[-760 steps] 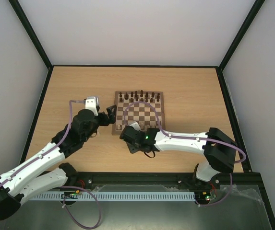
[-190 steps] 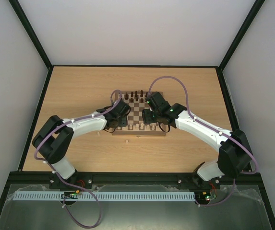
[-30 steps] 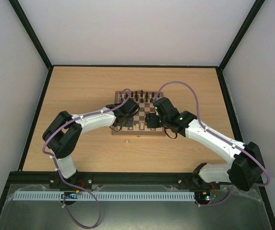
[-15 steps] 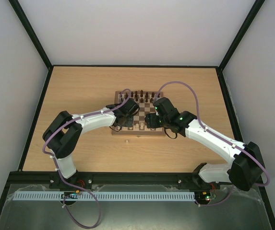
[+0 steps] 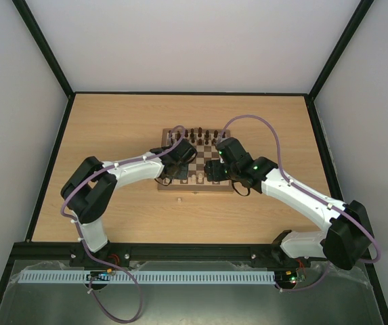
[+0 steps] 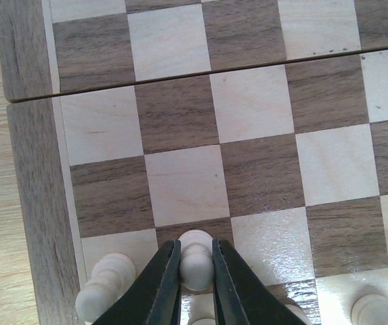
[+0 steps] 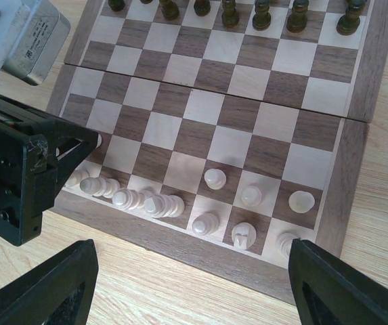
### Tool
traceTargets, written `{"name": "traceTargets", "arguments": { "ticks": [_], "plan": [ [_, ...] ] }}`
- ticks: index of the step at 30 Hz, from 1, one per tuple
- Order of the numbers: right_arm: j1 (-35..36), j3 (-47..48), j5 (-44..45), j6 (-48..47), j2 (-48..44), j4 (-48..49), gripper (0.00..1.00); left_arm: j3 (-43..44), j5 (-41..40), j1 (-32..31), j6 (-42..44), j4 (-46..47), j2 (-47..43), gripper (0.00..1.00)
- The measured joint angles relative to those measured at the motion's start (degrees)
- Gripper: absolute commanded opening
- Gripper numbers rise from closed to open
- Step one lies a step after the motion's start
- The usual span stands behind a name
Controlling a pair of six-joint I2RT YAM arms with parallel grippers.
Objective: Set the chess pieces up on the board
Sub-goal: Place the chess piece on the chessboard.
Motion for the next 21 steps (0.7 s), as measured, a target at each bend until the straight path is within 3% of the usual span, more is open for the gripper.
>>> {"name": "traceTargets", "arguments": {
  "ticks": [21],
  "plan": [
    [0.0, 0.0, -0.37, 0.0, 0.0, 0.0, 0.78, -0.26, 0.02, -0.37, -0.13, -1.88, -0.74, 0.3]
  ]
}}
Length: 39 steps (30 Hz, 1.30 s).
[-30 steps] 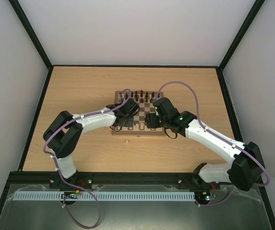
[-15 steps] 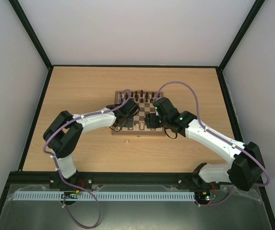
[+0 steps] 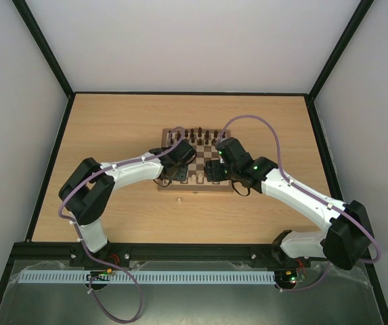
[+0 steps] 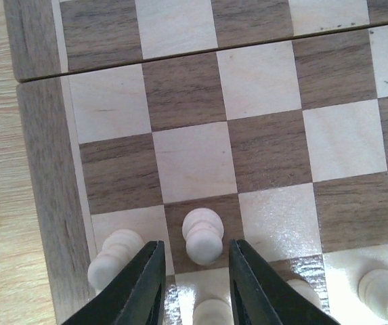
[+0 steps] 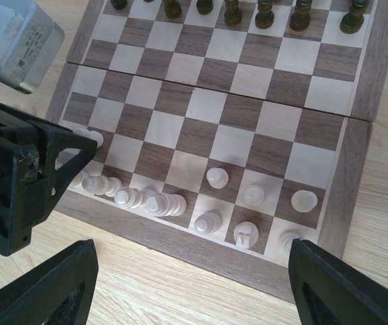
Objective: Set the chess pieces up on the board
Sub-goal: Place the chess piece on the chessboard, then pick up the chess piece at the center of the board.
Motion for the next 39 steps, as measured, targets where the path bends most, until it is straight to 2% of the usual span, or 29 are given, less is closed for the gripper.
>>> {"name": "traceTargets", "arguments": {
  "ticks": [7, 13, 22, 33, 39],
  "plan": [
    [0.0, 0.0, -0.24, 0.0, 0.0, 0.0, 0.78, 0.02, -0.04, 0.0, 0.0, -0.92, -2.19, 0.32],
    [0.0, 0.0, -0.28, 0.0, 0.0, 0.0, 0.78, 0.13, 0.0, 0.0, 0.13, -0.9, -3.63, 0.46],
    [0.0, 0.0, -0.26, 0.0, 0.0, 0.0, 0.78, 1.05, -1.09, 0.33, 0.44, -0.98, -6.21, 0.53],
    [0.0, 0.0, -0.24, 0.0, 0.0, 0.0, 0.78, -4.92, -2.45, 7.56, 0.15, -0.31, -18.71, 0.57],
    [0.0, 0.0, -0.24, 0.0, 0.0, 0.0, 0.78, -8.5, -2.51, 10.49, 0.17, -0.02, -20.28, 0.58]
  ]
}}
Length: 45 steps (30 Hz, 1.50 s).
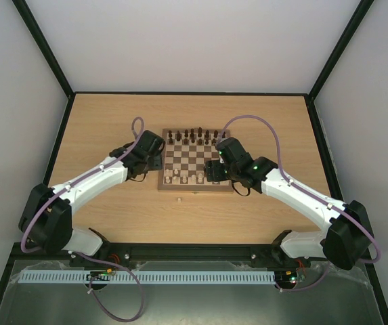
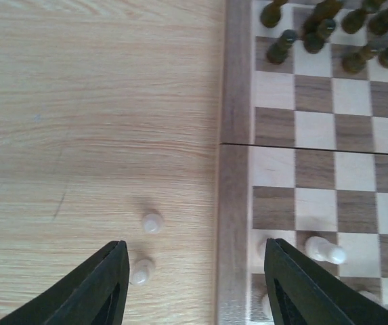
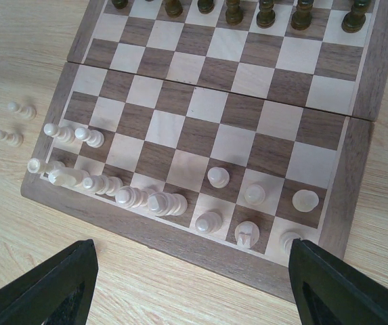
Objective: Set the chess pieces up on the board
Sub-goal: Pick up the chess piece at the center of the board.
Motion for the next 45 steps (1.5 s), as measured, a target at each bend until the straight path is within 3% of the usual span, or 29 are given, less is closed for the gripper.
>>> {"name": "traceTargets", "arguments": {
  "ticks": [10, 25, 45],
  "plan": [
    [0.0, 0.0, -0.02, 0.0, 0.22, 0.0, 0.78, -4.42, -0.72, 4.9, -1.81, 2.8, -0.66, 0.53],
    [0.0, 0.0, -0.37, -0.02, 0.22, 0.0, 0.78, -4.79, -0.17, 4.92, -2.1, 6.19, 8.17, 0.41],
    [0.0, -0.02, -0.72, -0.02, 0.57, 0.0, 0.78, -4.79, 0.2, 4.92, -1.51, 7.78, 12.39, 0.24]
  ]
}}
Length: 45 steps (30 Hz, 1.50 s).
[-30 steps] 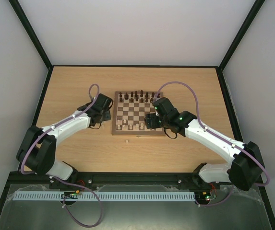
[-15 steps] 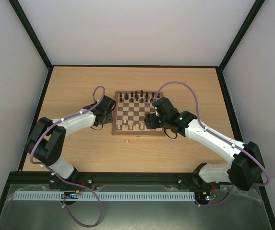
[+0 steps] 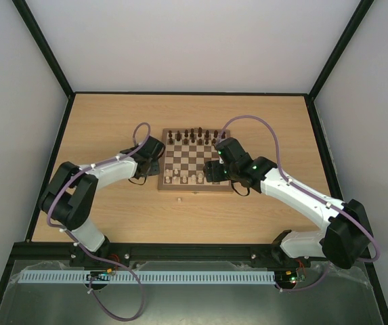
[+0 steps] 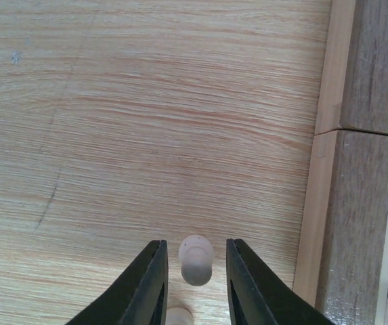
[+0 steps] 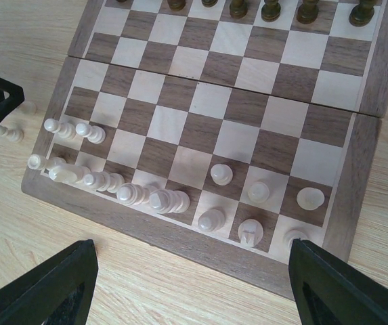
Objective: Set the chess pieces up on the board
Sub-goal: Pick up the chess piece at the center of the board.
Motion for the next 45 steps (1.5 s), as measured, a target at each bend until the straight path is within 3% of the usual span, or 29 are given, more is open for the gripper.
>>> {"name": "traceTargets", "arguments": {
  "ticks": [12, 23, 37, 45],
  "plan": [
    [0.0, 0.0, -0.11, -0.02, 0.09, 0.02, 0.78, -0.04, 0.07, 0.0, 0.07, 0.42, 1.49, 0.22],
    [0.0, 0.0, -0.39, -0.02, 0.09, 0.02, 0.78, -0.15, 0.76, 0.0, 0.66, 1.14, 1.88, 0.04],
    [0.0, 0.0, -0.28, -0.02, 0.09, 0.02, 0.78, 3.52, 1.22, -0.72, 1.66, -4.31, -3.72, 0.04],
    [0.0, -0.2, 2.56, 0.11, -0.7, -0.02, 0.79, 12.37, 1.11, -9.6, 2.6, -8.66, -6.36, 0.04]
  ]
}}
